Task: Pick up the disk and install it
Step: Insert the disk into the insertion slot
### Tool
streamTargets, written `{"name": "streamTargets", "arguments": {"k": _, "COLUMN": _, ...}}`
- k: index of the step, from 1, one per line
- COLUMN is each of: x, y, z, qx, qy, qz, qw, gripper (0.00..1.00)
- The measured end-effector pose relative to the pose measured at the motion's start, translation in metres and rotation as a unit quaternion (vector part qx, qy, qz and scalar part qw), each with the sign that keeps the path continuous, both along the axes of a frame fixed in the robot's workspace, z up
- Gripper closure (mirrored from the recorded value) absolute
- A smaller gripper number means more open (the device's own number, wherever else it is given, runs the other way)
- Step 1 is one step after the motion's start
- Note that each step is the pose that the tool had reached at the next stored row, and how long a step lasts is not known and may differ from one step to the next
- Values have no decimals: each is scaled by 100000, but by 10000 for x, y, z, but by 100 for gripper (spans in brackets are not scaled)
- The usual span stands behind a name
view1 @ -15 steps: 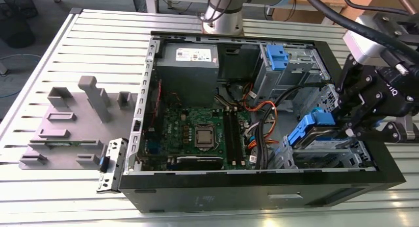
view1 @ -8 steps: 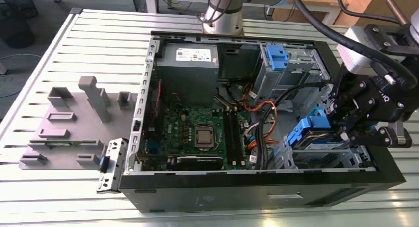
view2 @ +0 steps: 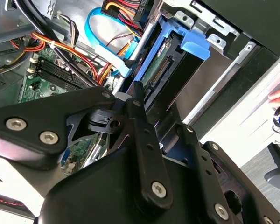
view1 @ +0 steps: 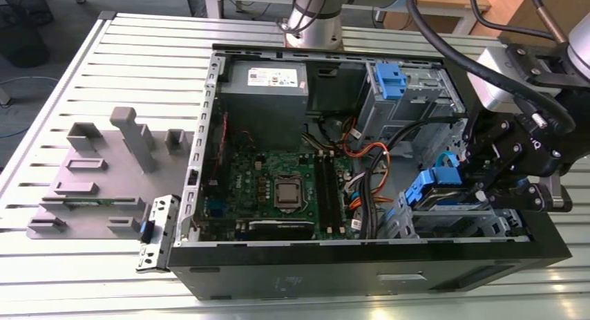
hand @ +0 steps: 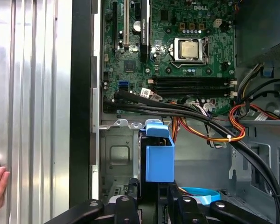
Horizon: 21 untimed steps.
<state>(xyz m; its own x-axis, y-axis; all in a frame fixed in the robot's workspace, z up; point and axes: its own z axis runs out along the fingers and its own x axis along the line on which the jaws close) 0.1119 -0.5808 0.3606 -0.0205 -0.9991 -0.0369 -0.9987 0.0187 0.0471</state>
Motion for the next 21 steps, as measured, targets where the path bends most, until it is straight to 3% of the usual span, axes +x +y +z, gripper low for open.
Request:
{"name": "streamTargets", "arguments": {"k": 11, "x": 0, "y": -1, "z": -8, "qx": 64, "qy": -3, "qz": -2, "qw": 100000, "gripper": 64}}
{"name": "streamTargets", "arguments": {"k": 12, "x": 0, "y": 0, "z": -2, "qx": 10, "qy": -3, "qz": 1, "qw": 100000, "gripper": 58}}
{"name": "streamTargets", "arguments": {"k": 19, "x": 0, "y": 0, "z": -2, "qx": 7, "qy": -1, "qz": 0, "qw": 100000, "gripper": 57}}
{"name": "streamTargets", "arguments": {"k": 21, "x": 0, "y": 0, "z": -3, "qx": 14, "qy": -1, "qz": -1, "qw": 100000, "gripper": 51}}
